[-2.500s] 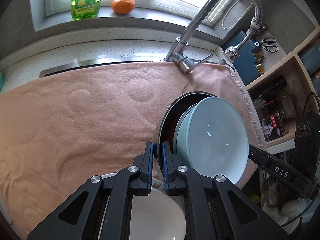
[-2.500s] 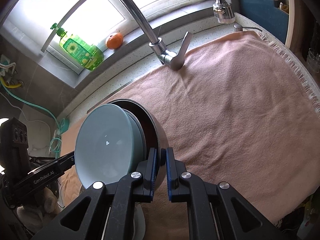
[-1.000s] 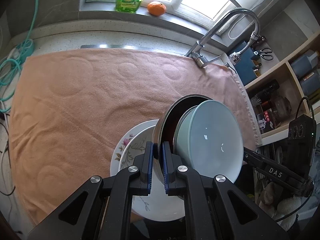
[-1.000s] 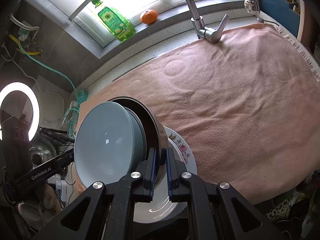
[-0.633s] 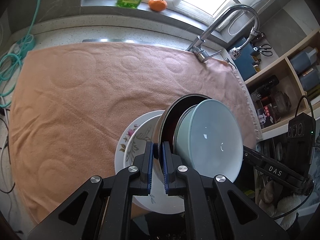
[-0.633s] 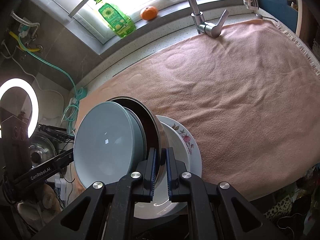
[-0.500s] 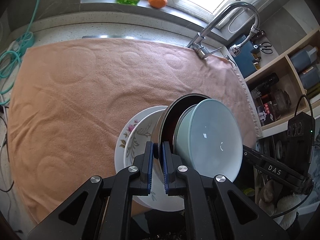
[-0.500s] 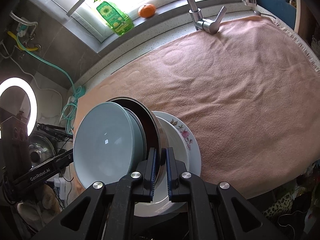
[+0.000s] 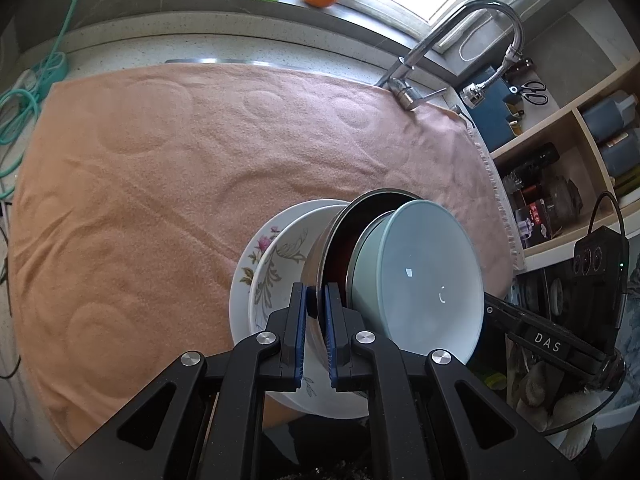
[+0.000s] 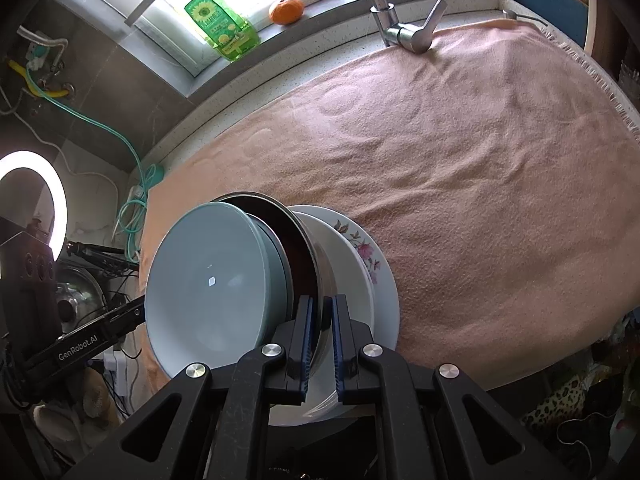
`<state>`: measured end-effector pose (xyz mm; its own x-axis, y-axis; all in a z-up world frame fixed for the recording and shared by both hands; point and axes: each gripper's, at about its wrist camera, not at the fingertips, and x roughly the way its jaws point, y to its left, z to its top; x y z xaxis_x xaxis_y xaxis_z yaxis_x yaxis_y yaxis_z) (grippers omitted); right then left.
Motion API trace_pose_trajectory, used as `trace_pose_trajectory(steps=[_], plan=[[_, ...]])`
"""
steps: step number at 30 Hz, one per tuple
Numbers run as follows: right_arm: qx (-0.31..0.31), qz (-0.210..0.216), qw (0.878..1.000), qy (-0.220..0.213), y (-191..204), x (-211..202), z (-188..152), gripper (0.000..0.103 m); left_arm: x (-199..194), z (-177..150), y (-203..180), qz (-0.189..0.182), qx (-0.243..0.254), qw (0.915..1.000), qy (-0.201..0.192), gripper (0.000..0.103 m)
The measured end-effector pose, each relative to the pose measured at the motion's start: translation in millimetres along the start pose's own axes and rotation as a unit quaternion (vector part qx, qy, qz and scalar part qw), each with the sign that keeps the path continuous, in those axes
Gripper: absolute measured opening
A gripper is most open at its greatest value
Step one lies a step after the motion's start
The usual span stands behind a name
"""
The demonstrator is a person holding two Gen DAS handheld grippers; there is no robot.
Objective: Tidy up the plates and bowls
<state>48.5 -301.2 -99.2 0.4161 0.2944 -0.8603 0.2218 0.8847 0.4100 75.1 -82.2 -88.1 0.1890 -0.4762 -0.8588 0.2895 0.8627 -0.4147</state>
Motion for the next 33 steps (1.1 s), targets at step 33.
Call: trace_pose_trajectory(steps=[33], plan=[[0.000,-0.003,1.000,0.004,1.8,5.6,0.2,0.009,1.9,-2.1,7.1,-0.005,0.001,1.0000,0.001,0.007]])
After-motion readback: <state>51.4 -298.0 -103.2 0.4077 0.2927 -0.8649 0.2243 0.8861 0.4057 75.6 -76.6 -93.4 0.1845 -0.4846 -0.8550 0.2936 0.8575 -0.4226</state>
